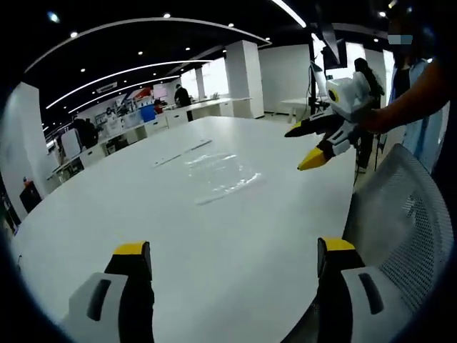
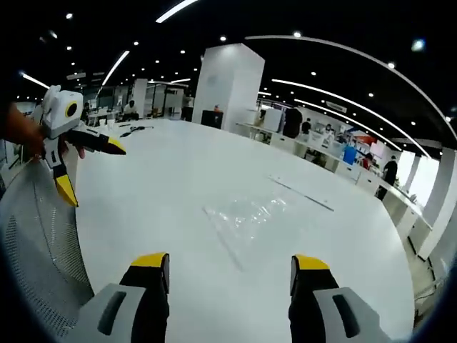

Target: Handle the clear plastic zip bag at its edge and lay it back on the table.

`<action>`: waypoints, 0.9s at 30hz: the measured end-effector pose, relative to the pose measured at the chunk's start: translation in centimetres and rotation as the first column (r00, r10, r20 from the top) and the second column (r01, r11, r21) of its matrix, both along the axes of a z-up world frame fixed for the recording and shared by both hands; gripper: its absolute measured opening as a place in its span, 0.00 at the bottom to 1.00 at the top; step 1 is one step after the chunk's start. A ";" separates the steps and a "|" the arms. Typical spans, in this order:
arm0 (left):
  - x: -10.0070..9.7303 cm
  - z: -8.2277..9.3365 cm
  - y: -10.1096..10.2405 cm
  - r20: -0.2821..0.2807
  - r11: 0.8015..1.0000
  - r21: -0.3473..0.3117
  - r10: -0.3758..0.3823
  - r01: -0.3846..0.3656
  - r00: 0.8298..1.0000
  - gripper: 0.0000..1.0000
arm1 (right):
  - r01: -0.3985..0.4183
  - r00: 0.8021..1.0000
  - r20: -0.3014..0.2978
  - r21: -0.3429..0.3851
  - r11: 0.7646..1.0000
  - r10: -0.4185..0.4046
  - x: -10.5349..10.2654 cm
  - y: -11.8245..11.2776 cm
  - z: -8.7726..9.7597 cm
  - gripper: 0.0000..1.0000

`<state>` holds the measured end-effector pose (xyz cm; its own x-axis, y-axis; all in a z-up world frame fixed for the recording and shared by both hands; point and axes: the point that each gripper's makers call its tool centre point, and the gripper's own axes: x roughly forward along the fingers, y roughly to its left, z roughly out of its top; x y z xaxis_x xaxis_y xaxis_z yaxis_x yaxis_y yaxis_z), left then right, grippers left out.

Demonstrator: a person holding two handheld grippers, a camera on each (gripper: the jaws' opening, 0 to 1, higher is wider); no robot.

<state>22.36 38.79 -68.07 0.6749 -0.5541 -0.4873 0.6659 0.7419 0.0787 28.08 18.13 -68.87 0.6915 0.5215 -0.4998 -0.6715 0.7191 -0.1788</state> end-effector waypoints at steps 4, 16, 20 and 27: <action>0.2 -0.1 0.1 -0.007 1.000 0.000 -0.002 0.002 1.000 0.96 | -0.014 1.000 -0.016 -0.011 1.000 0.014 0.6 0.5 -0.3 0.68; 0.4 -0.1 0.3 -0.013 1.000 0.018 -0.020 0.020 1.000 0.94 | -0.091 0.992 -0.099 -0.067 0.994 0.084 1.4 1.7 -2.6 0.61; 0.4 -0.5 0.5 -0.028 0.999 0.024 -0.023 0.024 0.999 0.92 | -0.100 0.989 -0.115 -0.081 0.992 0.091 1.6 1.9 -3.0 0.58; 0.2 -0.8 0.3 -0.038 0.999 0.031 -0.032 0.033 0.999 0.91 | -0.131 0.984 -0.135 -0.124 0.984 0.114 2.0 2.2 -3.8 0.50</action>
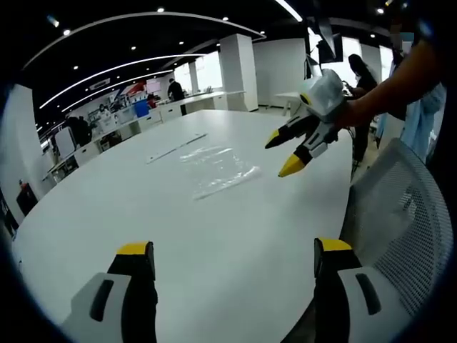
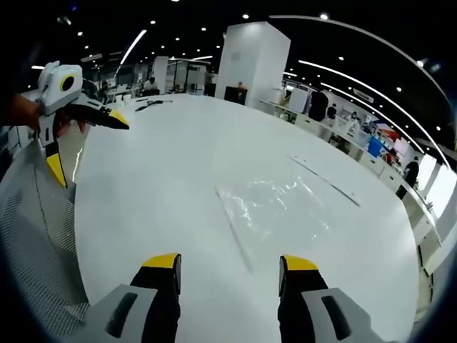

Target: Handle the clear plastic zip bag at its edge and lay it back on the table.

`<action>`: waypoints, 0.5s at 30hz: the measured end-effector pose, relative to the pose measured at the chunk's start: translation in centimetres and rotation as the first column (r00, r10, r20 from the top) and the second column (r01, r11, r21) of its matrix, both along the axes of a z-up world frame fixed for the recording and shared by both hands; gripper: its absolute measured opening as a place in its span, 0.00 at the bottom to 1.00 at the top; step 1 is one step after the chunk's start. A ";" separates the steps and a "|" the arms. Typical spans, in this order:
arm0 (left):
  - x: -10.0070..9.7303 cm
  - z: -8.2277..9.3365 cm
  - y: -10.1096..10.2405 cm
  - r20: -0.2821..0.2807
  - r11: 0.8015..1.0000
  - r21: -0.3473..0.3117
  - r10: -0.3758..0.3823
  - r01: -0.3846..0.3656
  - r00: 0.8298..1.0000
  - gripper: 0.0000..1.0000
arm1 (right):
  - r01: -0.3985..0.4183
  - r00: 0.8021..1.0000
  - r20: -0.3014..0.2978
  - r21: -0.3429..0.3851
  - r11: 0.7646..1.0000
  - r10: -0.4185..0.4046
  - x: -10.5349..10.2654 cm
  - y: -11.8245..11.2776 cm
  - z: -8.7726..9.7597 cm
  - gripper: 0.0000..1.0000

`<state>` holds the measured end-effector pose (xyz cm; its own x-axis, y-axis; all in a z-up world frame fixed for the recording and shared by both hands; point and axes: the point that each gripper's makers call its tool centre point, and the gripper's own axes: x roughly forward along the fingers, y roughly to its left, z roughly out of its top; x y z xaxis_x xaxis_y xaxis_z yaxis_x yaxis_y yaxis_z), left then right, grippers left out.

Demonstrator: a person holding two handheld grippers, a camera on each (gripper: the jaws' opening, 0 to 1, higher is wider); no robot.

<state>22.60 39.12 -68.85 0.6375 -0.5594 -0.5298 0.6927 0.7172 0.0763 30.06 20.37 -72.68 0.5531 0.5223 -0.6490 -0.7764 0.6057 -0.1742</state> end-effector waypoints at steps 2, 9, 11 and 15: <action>0.0 0.0 0.0 -0.001 1.000 0.000 0.001 -0.001 1.000 0.91 | -0.003 1.000 -0.005 -0.012 1.000 0.003 0.2 0.0 -0.2 0.47; 0.0 -0.1 0.0 -0.006 1.000 -0.003 0.007 -0.007 1.000 0.90 | -0.009 1.000 -0.023 -0.030 1.000 0.008 0.5 0.3 -0.6 0.43; 0.0 -0.1 0.0 -0.007 1.000 -0.001 0.005 -0.005 1.000 0.90 | -0.015 0.999 -0.033 -0.035 0.999 0.014 0.7 0.4 -0.9 0.42; -0.1 -0.2 -0.1 -0.013 1.000 0.003 0.001 -0.001 1.000 0.90 | -0.017 0.998 -0.055 -0.050 0.999 0.014 1.0 0.3 -1.4 0.40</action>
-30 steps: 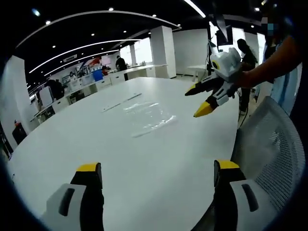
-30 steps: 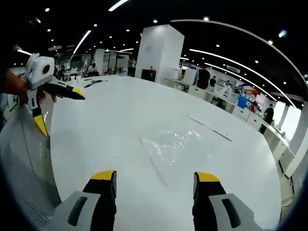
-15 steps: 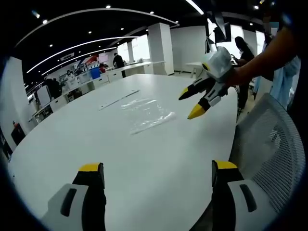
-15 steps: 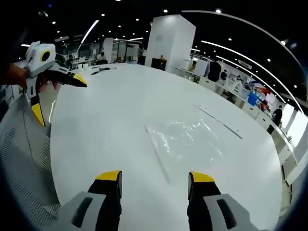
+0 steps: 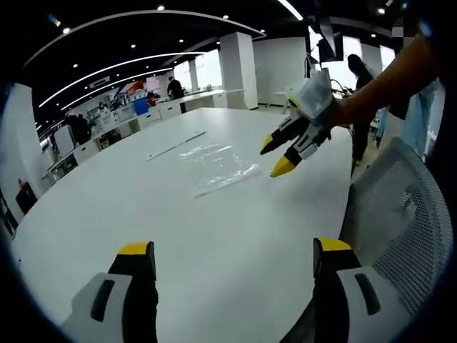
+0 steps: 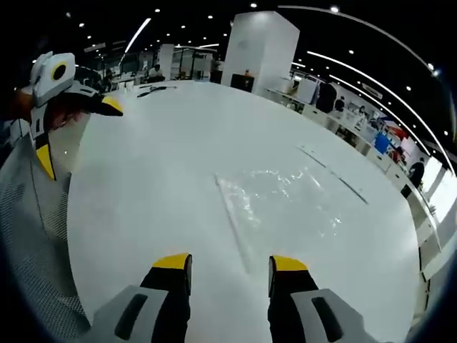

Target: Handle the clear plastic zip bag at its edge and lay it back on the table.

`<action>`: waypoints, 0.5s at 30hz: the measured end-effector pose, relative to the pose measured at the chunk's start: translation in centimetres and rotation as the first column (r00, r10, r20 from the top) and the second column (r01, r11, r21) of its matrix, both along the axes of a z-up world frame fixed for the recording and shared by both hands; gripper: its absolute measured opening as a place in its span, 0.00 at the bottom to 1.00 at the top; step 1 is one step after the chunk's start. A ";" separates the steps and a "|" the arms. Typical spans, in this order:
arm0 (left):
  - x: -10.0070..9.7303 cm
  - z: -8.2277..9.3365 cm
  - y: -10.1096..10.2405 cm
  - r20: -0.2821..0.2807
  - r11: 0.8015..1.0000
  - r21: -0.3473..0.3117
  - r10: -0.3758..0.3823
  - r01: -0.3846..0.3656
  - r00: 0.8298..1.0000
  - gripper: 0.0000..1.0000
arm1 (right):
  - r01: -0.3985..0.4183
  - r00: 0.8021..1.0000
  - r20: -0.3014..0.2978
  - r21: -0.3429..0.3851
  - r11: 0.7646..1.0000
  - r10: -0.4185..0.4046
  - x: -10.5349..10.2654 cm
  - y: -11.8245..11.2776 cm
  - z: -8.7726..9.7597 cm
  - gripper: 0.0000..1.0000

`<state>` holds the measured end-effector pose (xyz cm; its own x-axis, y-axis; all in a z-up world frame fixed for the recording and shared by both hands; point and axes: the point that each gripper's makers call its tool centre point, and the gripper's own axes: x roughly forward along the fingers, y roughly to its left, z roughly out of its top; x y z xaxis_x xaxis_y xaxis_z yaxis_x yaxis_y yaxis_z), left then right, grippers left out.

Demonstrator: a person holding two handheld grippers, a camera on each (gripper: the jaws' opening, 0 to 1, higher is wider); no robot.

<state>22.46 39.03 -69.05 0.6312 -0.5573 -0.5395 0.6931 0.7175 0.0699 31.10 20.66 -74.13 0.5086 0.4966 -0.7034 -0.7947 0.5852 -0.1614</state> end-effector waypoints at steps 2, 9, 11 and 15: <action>0.0 0.0 0.0 0.000 1.000 0.003 -0.004 0.004 1.000 0.90 | 0.003 1.000 -0.001 -0.001 1.000 -0.003 0.1 0.0 0.0 0.38; -0.1 -0.1 0.0 -0.006 1.000 0.008 -0.010 0.010 1.000 0.89 | 0.009 1.000 -0.024 -0.012 1.000 -0.009 1.0 0.0 -0.7 0.29; -0.1 -0.1 0.0 -0.006 1.000 0.007 -0.010 0.010 1.000 0.89 | 0.007 1.000 -0.029 -0.009 1.000 -0.007 1.2 0.2 -0.7 0.28; -0.1 -0.2 0.1 -0.007 1.000 0.008 -0.010 0.010 1.000 0.88 | 0.007 0.999 -0.038 -0.015 1.000 -0.008 1.3 0.1 -0.8 0.28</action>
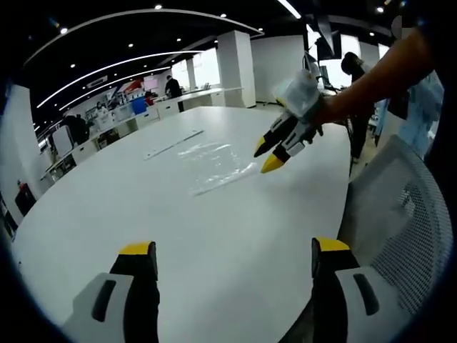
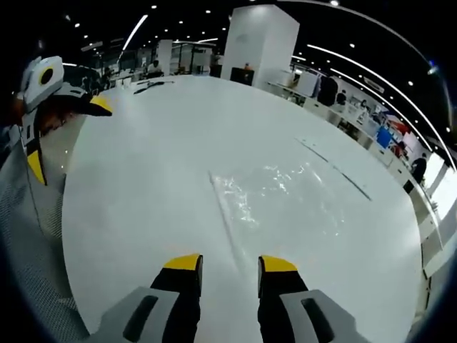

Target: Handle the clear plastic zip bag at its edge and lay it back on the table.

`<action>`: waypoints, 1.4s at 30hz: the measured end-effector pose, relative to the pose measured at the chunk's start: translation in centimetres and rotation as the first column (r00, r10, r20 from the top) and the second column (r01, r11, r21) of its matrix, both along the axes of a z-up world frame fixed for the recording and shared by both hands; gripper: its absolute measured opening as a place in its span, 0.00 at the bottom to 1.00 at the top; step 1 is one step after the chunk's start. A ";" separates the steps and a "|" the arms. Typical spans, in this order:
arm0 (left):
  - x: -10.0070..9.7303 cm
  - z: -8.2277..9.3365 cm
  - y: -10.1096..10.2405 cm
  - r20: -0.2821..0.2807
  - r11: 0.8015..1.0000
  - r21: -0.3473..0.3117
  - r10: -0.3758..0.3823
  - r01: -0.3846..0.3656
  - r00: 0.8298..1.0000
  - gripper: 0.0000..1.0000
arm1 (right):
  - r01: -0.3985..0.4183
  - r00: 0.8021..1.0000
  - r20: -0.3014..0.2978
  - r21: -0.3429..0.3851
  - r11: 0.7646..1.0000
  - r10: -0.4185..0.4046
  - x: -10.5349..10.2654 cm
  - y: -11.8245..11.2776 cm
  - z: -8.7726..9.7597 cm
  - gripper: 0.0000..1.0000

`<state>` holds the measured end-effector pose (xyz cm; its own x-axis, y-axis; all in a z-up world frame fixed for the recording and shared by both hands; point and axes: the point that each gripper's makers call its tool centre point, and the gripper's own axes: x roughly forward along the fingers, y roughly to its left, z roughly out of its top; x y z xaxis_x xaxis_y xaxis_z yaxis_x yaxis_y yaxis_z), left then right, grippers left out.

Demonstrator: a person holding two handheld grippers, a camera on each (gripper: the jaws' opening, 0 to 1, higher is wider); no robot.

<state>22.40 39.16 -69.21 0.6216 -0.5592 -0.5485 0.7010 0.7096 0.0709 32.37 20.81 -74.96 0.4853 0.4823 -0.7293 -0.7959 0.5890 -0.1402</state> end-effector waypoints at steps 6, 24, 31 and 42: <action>-0.1 0.1 -0.1 -0.002 1.000 0.003 -0.001 0.001 1.000 0.86 | 0.003 1.000 -0.021 -0.017 1.000 -0.003 0.6 0.0 -0.9 0.28; -0.3 0.6 -0.3 -0.001 1.000 0.020 -0.010 0.010 1.000 0.84 | 0.011 0.999 -0.046 -0.068 0.998 -0.014 2.5 -0.1 -1.9 0.17; -0.1 0.8 0.0 0.004 0.999 0.035 -0.013 0.013 1.000 0.84 | 0.009 0.998 -0.066 -0.063 0.998 -0.013 2.6 0.2 -2.2 0.16; 0.0 0.9 0.1 0.004 0.998 0.050 -0.024 0.024 1.000 0.83 | -0.034 0.994 -0.109 -0.100 0.994 0.023 2.5 -0.2 -3.0 0.15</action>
